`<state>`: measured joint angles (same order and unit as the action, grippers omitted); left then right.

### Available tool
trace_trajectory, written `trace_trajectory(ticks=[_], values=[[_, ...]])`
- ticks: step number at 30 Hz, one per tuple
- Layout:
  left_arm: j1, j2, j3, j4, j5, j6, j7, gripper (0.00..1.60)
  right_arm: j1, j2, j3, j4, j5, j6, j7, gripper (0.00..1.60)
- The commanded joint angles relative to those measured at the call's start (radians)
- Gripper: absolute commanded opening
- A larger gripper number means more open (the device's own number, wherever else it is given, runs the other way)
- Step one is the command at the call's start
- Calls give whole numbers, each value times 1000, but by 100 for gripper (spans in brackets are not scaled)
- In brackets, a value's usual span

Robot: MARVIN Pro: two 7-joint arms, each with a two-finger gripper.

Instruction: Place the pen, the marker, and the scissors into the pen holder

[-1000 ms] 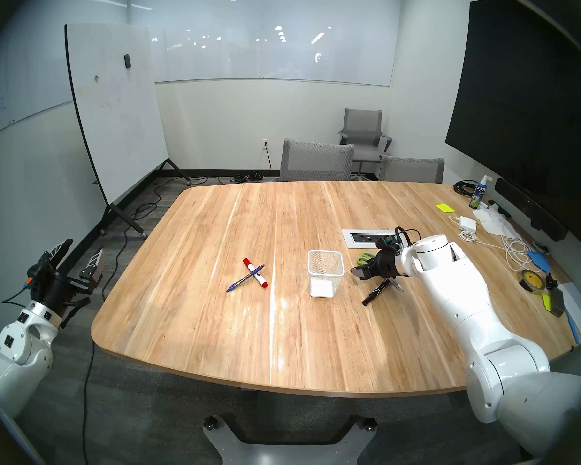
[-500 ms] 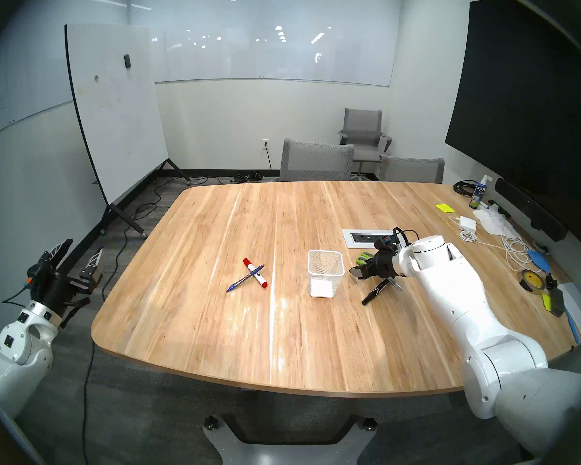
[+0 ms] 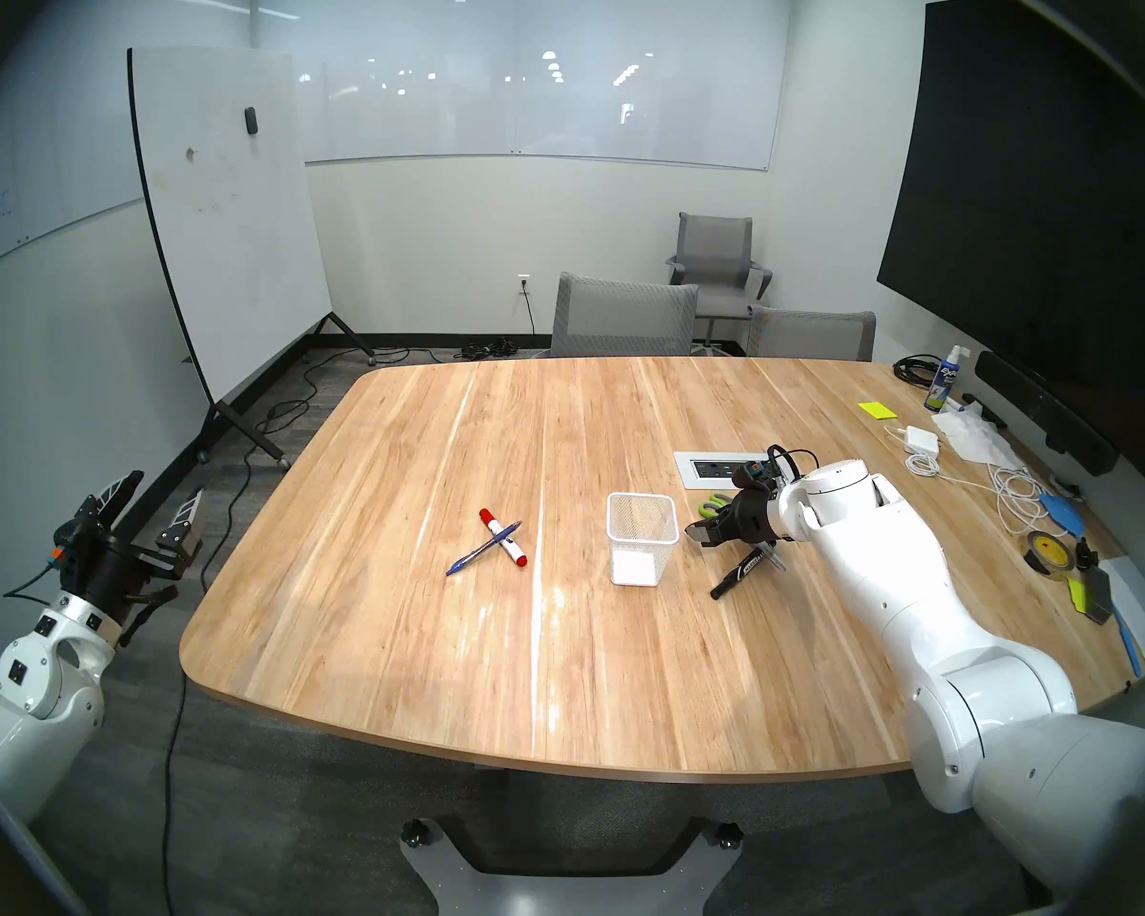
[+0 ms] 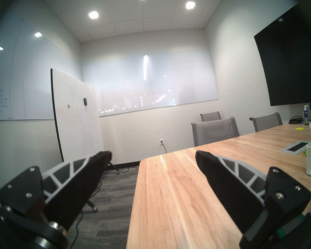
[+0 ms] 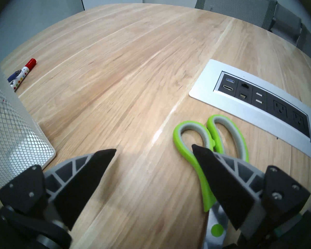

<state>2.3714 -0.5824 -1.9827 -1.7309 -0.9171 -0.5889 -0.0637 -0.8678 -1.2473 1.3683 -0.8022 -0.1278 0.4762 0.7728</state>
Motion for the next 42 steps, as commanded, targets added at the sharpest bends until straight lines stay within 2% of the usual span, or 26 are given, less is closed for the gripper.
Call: trace_trajectory(ticks=[1,5,6,7,8,14,18,23,30,31,32,33,34,36,39,41,42], values=[[3,-1,-15,-5,-1,-1,0,160,-6,12,-5,-40,-4,20,14,160],[3,-1,-15,-5,-1,-1,0,160,-13,17,-5,-61,-8,29,18,159],[3,-1,-15,-5,-1,-1,0,160,-15,19,-7,-68,-10,32,21,142],[3,-1,-15,-5,-1,-1,0,160,-18,19,-7,-75,-11,37,21,142],[3,-1,-15,-5,-1,-1,0,160,-20,20,-6,-80,-12,41,22,151],[3,-1,-15,-5,-1,-1,0,160,-32,22,-2,-105,-15,60,25,146],[3,-1,-14,-5,-1,-1,0,160,-52,33,7,-136,-11,78,35,149],[3,-1,-14,-5,-1,-1,0,160,-97,57,22,-189,-12,106,44,152],[2,-1,-14,-5,-1,-1,0,160,-156,83,44,-248,-9,120,56,147],[2,-1,-14,-5,-1,-1,0,160,-166,87,47,-258,-8,121,58,138],[2,-1,-14,-5,-1,-1,0,160,-174,90,49,-267,-8,123,59,109],[2,-1,-14,-5,-1,-1,0,160,-182,94,51,-276,-9,127,62,105],[2,-1,-14,-5,-1,-1,0,160,-188,96,52,-282,-10,128,63,114],[2,-1,-14,-5,-1,-1,0,160,-197,100,56,-292,-11,129,65,152],[3,-1,-14,-5,-1,-1,0,160,-206,102,60,-304,-12,132,65,160],[3,-1,-14,-5,-1,-1,0,160,-207,103,61,-305,-13,127,67,147],[3,-1,-15,-5,-1,-1,0,160,-209,104,62,-309,-14,128,68,80]])
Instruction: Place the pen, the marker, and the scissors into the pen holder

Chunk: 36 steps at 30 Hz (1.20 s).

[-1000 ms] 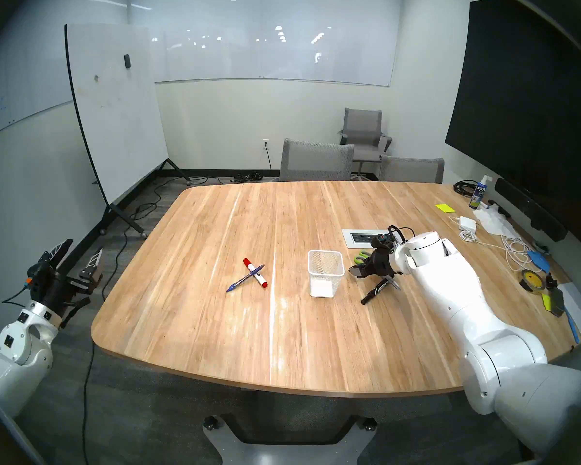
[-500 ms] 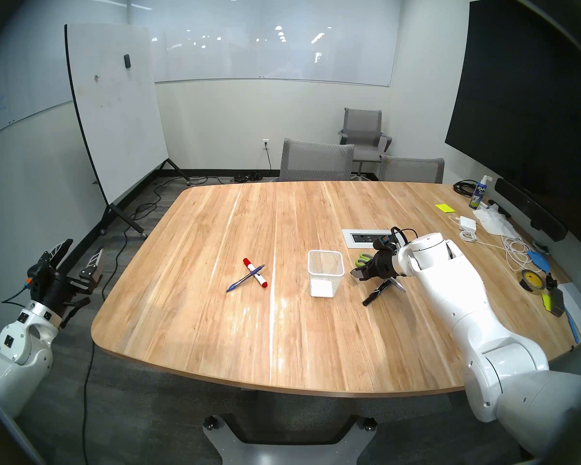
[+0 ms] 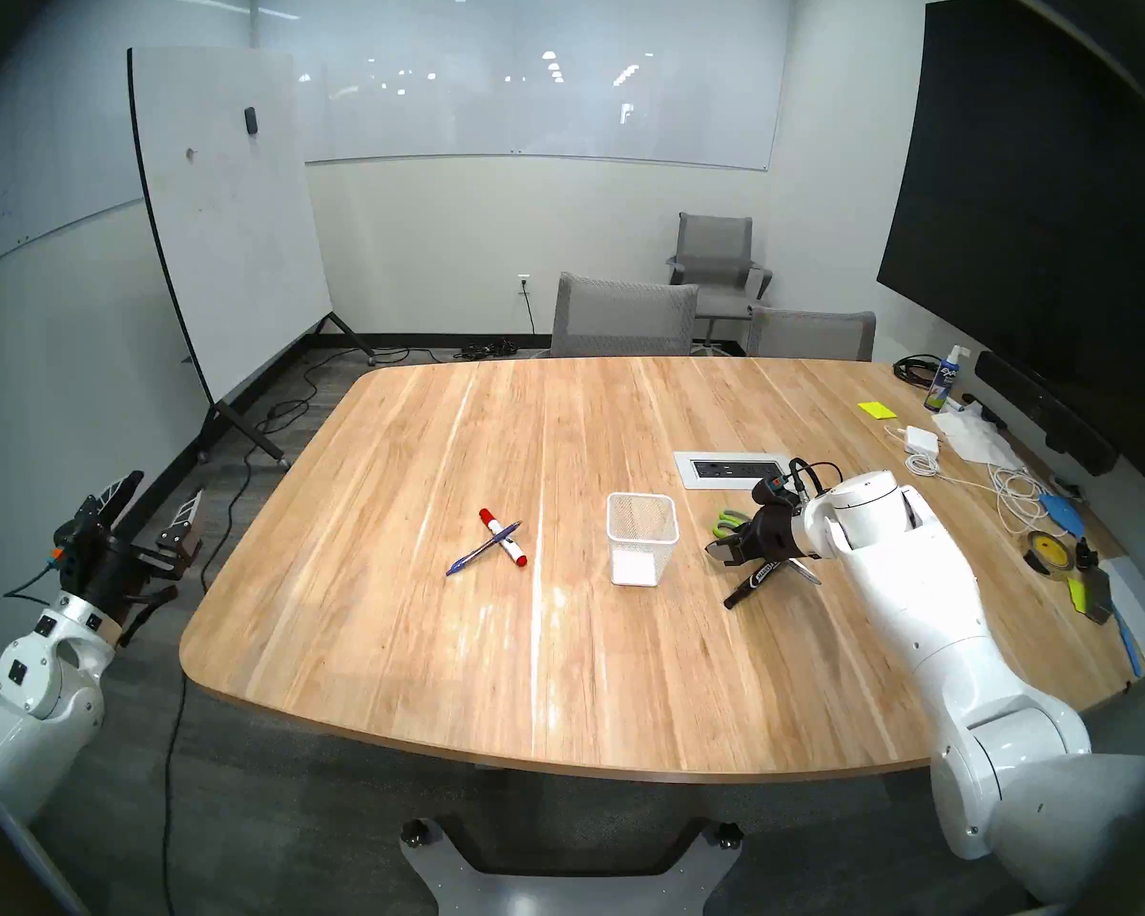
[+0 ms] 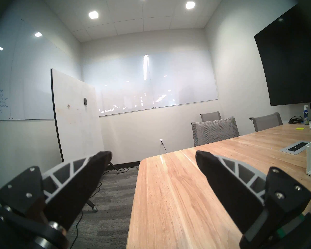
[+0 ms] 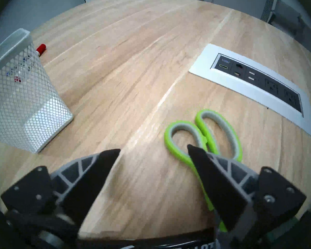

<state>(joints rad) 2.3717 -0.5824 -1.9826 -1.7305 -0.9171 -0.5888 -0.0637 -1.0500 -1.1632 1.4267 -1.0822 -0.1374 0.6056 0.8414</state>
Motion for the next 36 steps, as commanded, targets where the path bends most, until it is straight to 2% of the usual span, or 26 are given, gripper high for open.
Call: trace_trajectory(ticks=[1,2,11,19,26,27,28,36], values=[[3,-1,-15,-5,-1,-1,0,160,-30,20,6,-35,-5,-1,-4,50],[3,-1,-15,-5,-1,-1,0,160,-31,21,6,-37,-4,-2,0,0],[3,-1,-15,-5,-1,-1,0,160,-50,19,20,-62,-4,-9,-8,0],[2,-1,-14,-5,-1,-1,0,160,-85,29,52,-134,16,-1,10,0],[2,-1,-14,-5,-1,-1,0,160,-86,35,54,-144,11,7,20,0],[2,-1,-14,-5,-1,-1,0,160,-85,36,51,-143,6,9,19,36],[2,-1,-14,-5,-1,-1,0,160,-81,39,48,-136,3,7,23,160],[2,-1,-14,-5,-1,-1,0,160,-60,35,36,-110,-10,3,28,160]])
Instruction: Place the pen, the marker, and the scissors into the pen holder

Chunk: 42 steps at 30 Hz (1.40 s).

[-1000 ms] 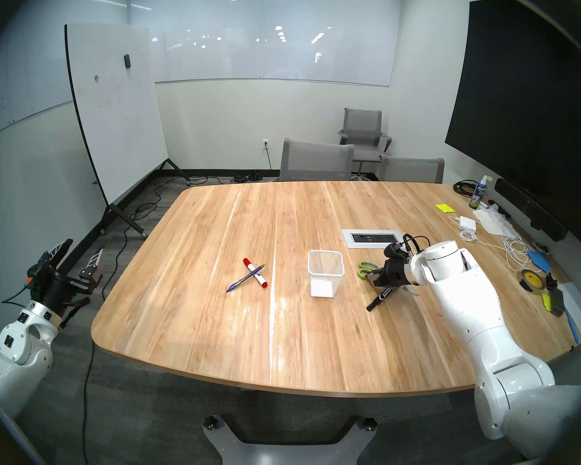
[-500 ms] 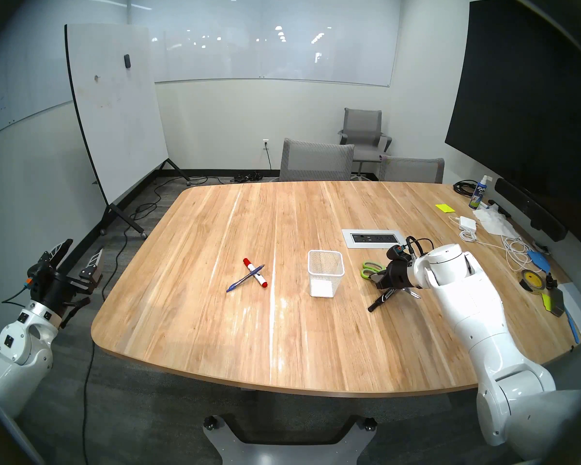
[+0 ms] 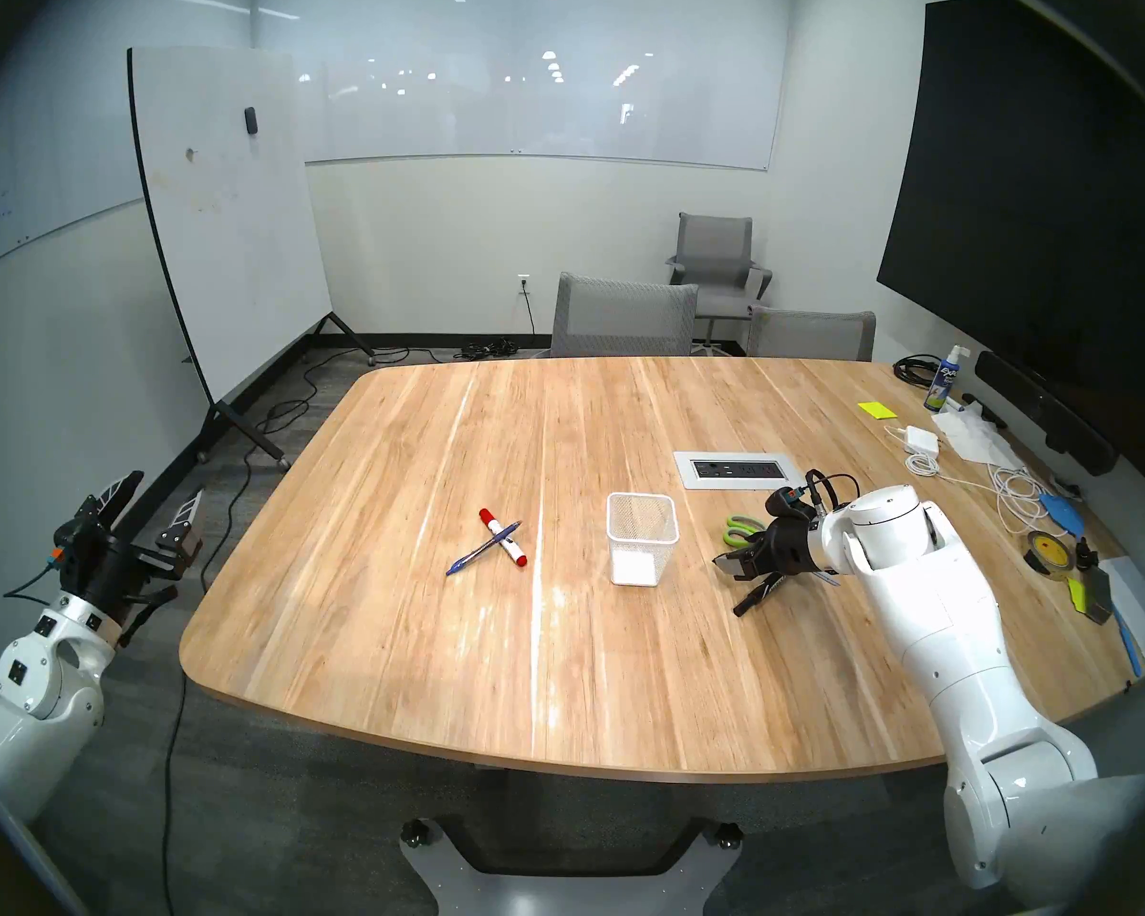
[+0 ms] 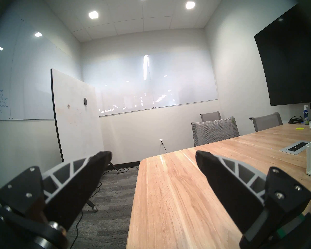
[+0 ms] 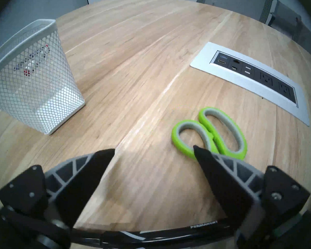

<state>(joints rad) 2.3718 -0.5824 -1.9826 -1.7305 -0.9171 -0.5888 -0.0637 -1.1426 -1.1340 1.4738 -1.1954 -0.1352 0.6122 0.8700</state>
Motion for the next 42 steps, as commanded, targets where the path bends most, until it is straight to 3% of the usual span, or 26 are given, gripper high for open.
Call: trace_trajectory(ticks=[1,12,22,42], values=[[2,-1,-14,-5,-1,-1,0,160,34,4,-12,6,-14,-4,0,160],[2,-1,-15,-5,-1,-1,0,160,28,-7,-47,0,-44,22,7,160],[3,-1,-15,-6,-1,-1,0,160,33,5,-91,4,-78,-18,35,160],[1,-1,-13,-4,-1,-2,0,160,45,20,9,-67,-34,19,82,160]])
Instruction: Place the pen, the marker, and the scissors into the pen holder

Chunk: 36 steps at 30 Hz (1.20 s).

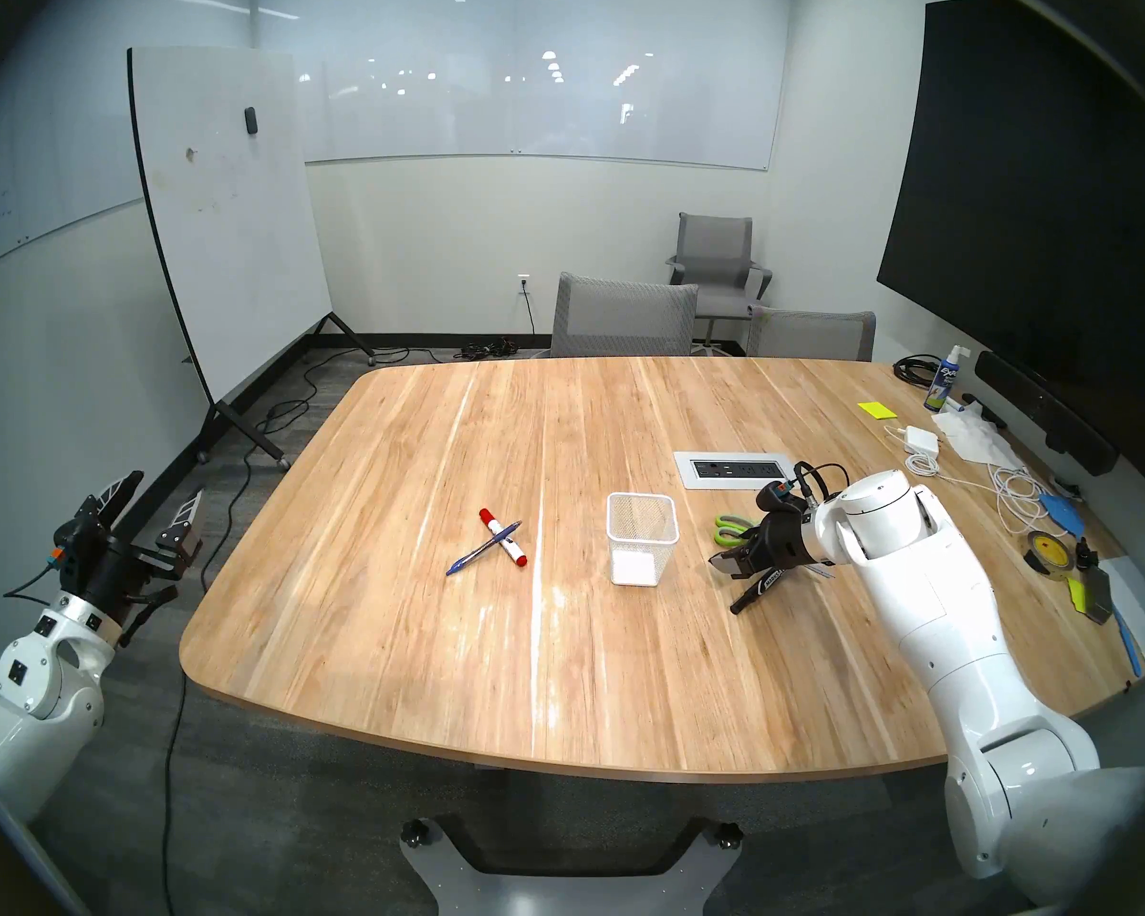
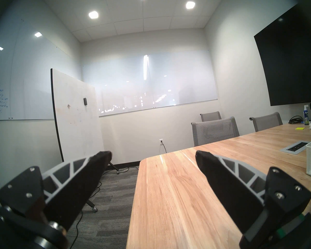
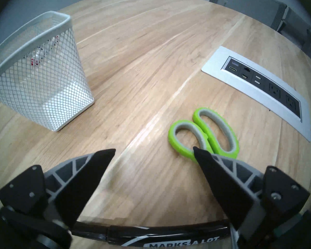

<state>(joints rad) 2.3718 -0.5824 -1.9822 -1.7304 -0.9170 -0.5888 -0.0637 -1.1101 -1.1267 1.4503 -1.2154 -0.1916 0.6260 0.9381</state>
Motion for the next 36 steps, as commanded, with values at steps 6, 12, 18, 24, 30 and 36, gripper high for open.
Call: trace_trajectory(ticks=[6,12,18,24,30,36], values=[[2,-1,-14,-5,-1,-2,0,160,18,5,36,-52,19,10,20,160],[2,-1,-14,-5,-1,-2,0,160,31,-17,24,-38,13,9,14,160],[2,-1,-14,-5,-1,-2,0,160,46,-32,15,-19,8,5,9,160],[2,-1,-14,-5,-1,-2,0,160,65,-45,2,11,6,-6,-3,160],[2,-1,-14,-5,-1,-2,0,160,80,-51,-7,50,7,-20,-11,160],[1,-1,-14,-5,-1,-2,0,160,95,-53,-17,82,7,-33,-14,160]])
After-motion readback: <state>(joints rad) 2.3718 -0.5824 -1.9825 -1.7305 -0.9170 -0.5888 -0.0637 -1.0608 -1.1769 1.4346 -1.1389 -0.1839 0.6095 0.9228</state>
